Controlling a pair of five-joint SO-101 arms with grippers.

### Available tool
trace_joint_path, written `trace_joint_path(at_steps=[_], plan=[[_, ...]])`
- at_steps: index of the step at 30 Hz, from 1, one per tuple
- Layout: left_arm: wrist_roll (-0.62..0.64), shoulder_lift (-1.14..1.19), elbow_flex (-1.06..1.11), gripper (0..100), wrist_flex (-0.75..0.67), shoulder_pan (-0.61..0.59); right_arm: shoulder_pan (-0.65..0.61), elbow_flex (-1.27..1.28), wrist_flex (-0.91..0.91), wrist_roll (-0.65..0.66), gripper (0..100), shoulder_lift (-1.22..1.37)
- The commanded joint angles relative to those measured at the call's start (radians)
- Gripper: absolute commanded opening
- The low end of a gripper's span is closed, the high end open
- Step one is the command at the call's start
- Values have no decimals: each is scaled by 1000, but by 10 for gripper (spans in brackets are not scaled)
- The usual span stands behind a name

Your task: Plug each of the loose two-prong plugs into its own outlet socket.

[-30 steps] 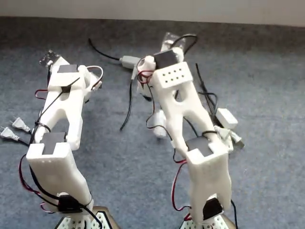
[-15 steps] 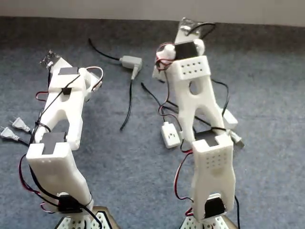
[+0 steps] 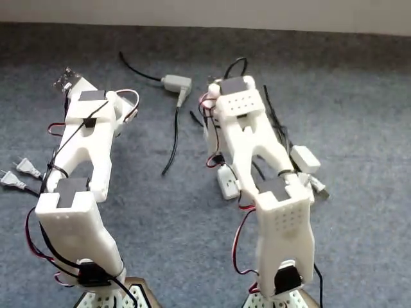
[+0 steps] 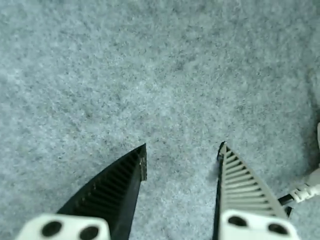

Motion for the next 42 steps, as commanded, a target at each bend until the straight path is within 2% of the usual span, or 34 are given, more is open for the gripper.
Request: trace_joint_path(at_steps=[1,6,17,30,36,42], plan=[[8,-54,-8,231,-17,-2,-19,68,35,25,190,-113],[8,-54,-8,231,-17,-2,-42,157,24,20,190,-124],[8,-54,-7,231,-17,-2,-48,397,-219,26,190,-124],[8,-54,-7,231,-17,-2,-54,384,-185,26,190,-130],[8,-54,-7,231,-17,-2,-199,292,-88,26,190,-128],[8,-54,-7,231,-17,-7,-386,226,-90,18,190,-125]])
